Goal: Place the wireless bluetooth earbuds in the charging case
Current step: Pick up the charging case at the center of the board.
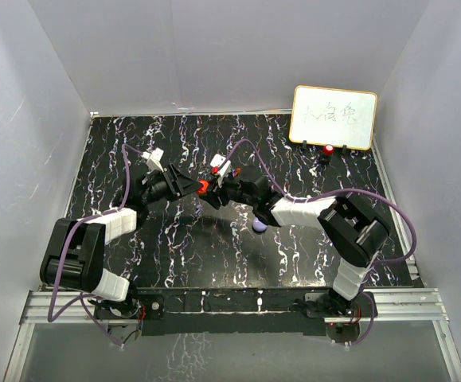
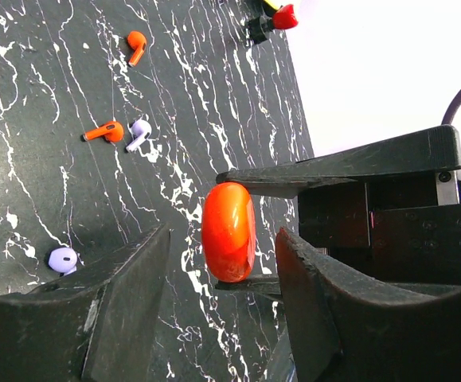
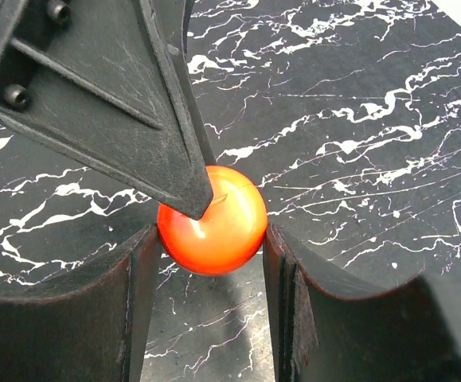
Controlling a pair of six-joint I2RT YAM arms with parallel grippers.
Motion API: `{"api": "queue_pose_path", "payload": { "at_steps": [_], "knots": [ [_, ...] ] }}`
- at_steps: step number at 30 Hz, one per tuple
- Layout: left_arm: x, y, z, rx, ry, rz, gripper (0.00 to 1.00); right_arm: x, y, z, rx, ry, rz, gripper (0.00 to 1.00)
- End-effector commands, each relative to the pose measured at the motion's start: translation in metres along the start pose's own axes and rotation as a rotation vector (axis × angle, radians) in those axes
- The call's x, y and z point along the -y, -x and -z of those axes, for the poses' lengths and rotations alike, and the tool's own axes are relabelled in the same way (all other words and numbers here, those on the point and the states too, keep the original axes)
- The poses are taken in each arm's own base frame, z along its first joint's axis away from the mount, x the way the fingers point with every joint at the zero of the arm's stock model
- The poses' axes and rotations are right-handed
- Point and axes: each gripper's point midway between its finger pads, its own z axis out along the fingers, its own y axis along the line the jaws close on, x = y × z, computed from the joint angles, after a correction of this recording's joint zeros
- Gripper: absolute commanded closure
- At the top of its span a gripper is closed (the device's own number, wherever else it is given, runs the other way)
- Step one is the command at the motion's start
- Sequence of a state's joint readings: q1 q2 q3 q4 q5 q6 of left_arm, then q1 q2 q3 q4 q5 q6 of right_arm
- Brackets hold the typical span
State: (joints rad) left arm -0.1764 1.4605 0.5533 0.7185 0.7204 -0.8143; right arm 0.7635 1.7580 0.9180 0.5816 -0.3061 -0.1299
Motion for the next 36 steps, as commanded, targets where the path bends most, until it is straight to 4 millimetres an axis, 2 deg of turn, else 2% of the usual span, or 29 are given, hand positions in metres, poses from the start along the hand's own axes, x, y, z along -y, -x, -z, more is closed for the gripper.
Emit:
{"api": "queue_pose_path", "payload": {
  "at_steps": [1, 10, 27, 33, 36],
  "knots": [
    [0.009, 0.0, 0.001, 0.002, -0.041, -0.038, 0.47, 0.002, 0.039, 0.006, 0.104, -0.002, 0.034, 0.71],
    [0.016, 0.001, 0.001, 0.01, -0.068, -0.048, 0.52, 0.001, 0.042, 0.008, 0.112, 0.003, 0.035, 0.71],
    [0.025, 0.0, 0.003, 0.015, -0.109, -0.06, 0.74, 0.0, 0.043, 0.008, 0.121, 0.006, 0.03, 0.71],
    [0.025, 0.0, 0.004, 0.016, -0.113, -0.063, 0.77, 0.0, 0.044, 0.007, 0.123, 0.005, 0.028, 0.72],
    [0.026, 0.0, 0.004, 0.018, -0.118, -0.066, 0.85, 0.001, 0.043, 0.007, 0.121, 0.005, 0.028, 0.71]
  ]
}}
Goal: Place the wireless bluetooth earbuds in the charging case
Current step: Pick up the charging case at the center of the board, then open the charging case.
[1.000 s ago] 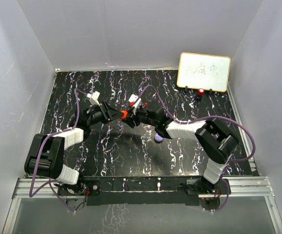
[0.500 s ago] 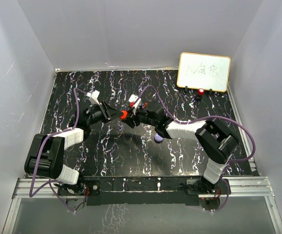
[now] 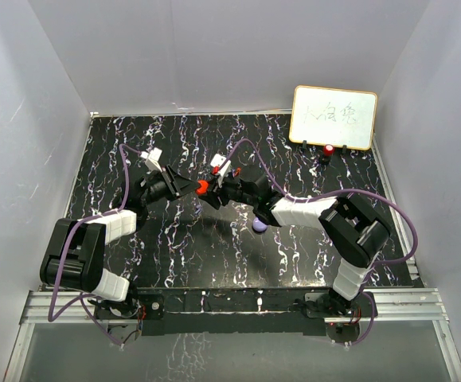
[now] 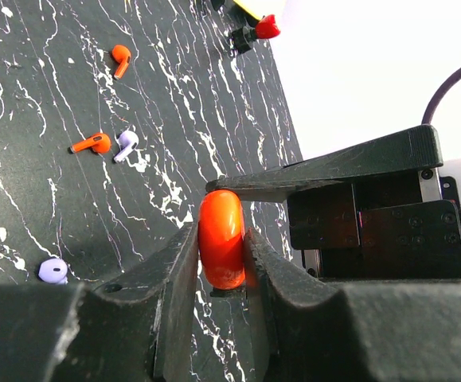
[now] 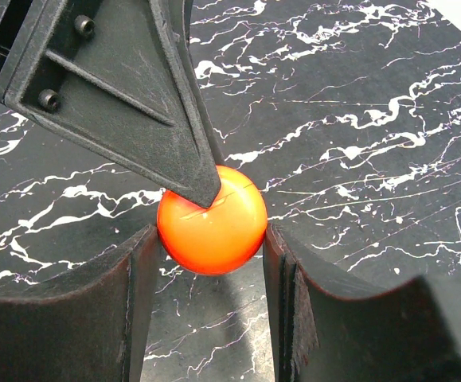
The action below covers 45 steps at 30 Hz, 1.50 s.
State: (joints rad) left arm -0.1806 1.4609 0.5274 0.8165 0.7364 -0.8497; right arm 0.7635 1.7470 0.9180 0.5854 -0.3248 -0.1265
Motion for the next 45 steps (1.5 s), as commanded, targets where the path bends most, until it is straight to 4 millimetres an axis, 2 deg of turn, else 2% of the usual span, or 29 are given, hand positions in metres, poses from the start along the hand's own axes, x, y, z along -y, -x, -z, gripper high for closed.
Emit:
{"api": "queue_pose_path", "payload": {
  "at_steps": [1, 3, 8, 10, 16, 24, 31, 45],
  "knots": [
    [0.017, -0.001, 0.003, -0.004, -0.068, -0.052, 0.9, 0.004, 0.036, 0.005, 0.105, -0.015, 0.027, 0.71],
    [0.018, 0.0, 0.002, -0.004, -0.071, -0.052, 1.0, 0.005, 0.036, 0.005, 0.104, -0.021, 0.02, 0.66],
    [0.018, 0.001, 0.003, -0.002, -0.071, -0.054, 1.0, 0.009, 0.037, 0.005, 0.104, -0.035, 0.0, 0.27],
    [0.019, 0.002, 0.002, -0.003, -0.069, -0.057, 1.0, 0.011, 0.038, 0.007, 0.108, -0.041, -0.013, 0.21],
    [0.02, 0.01, 0.0, 0.012, -0.054, -0.083, 1.0, 0.017, 0.049, 0.029, 0.144, -0.071, -0.067, 0.16],
    [0.027, 0.019, -0.005, 0.015, -0.095, -0.086, 1.0, 0.052, 0.06, 0.079, 0.215, -0.155, -0.299, 0.14],
    [0.035, 0.02, -0.01, -0.004, -0.153, -0.066, 1.0, 0.06, 0.055, 0.069, 0.147, -0.178, -0.376, 0.14],
    [0.046, 0.017, -0.014, -0.021, -0.184, -0.061, 1.0, 0.057, 0.038, 0.048, 0.107, -0.152, -0.429, 0.15]
  ]
}}
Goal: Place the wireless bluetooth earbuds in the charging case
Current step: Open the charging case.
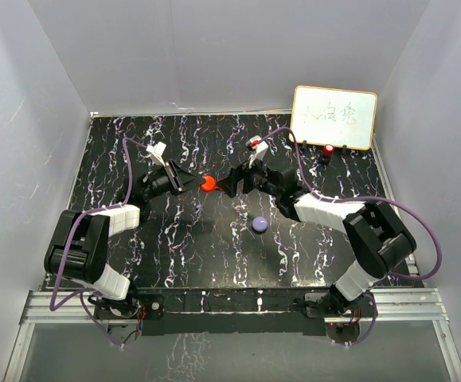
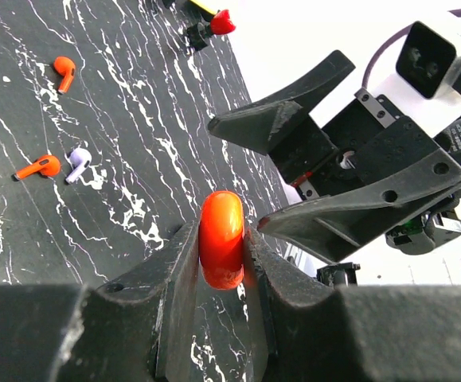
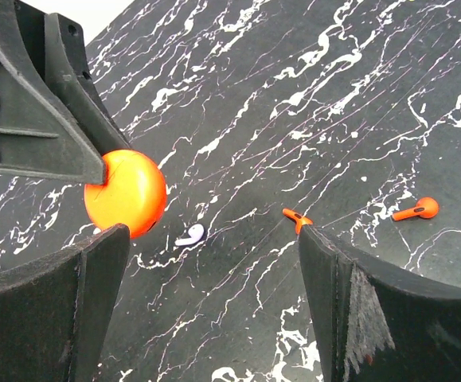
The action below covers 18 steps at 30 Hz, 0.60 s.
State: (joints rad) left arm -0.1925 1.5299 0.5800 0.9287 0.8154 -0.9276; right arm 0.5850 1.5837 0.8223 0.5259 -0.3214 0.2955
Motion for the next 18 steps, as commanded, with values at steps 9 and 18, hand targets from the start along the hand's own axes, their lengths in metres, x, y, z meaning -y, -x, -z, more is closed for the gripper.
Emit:
{"api": "queue_pose_path", "payload": {
  "at_steps": [9, 18],
  "knots": [
    [0.028, 0.006, -0.007, -0.007, -0.082, -0.073, 1.0, -0.014, 0.017, -0.019, 0.043, 0.058, 0.003, 0.16],
    [0.037, 0.004, -0.007, -0.014, -0.115, -0.064, 1.0, -0.009, 0.009, -0.025, 0.03, 0.049, -0.009, 0.16]
  ]
}}
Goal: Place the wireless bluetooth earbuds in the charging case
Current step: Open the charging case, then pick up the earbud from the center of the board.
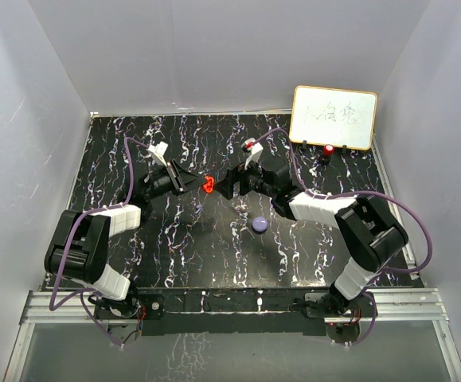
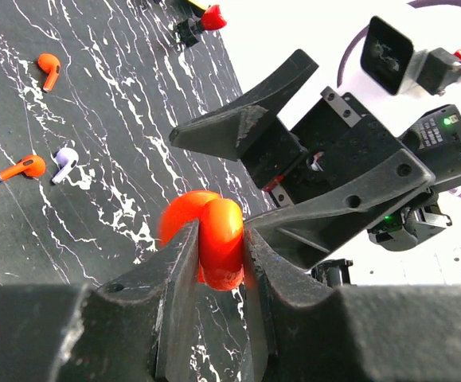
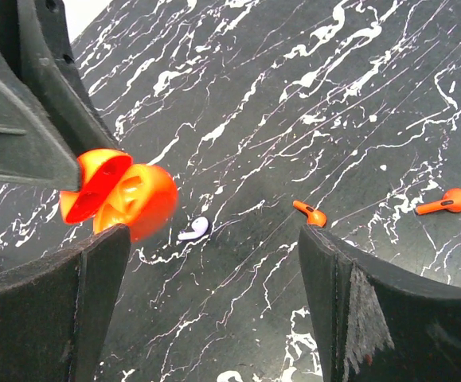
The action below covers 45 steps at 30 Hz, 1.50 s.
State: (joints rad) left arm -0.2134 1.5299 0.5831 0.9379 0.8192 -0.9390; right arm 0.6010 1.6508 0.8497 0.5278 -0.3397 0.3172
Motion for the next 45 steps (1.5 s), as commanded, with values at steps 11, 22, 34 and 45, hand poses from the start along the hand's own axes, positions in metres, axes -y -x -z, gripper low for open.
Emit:
{"api": "queue_pose_path", "payload": {
  "at_steps": [11, 22, 34, 45],
  "knots": [
    [0.021, 0.009, -0.002, 0.012, -0.051, -0.016, 1.0, 0.003, 0.02, -0.014, 0.064, -0.017, 0.019, 0.16],
    [-0.011, 0.06, 0.026, 0.167, 0.031, 0.166, 1.0, 0.049, -0.006, -0.01, -0.04, -0.218, 0.072, 0.21],
    [-0.015, 0.051, 0.029, 0.183, -0.011, 0.235, 1.0, 0.118, -0.017, -0.036, -0.149, -0.526, -0.053, 0.51],
    [-0.018, 0.05, 0.032, 0.186, -0.017, 0.246, 1.0, 0.147, -0.027, -0.045, -0.177, -0.647, -0.168, 0.55]
  ]
}}
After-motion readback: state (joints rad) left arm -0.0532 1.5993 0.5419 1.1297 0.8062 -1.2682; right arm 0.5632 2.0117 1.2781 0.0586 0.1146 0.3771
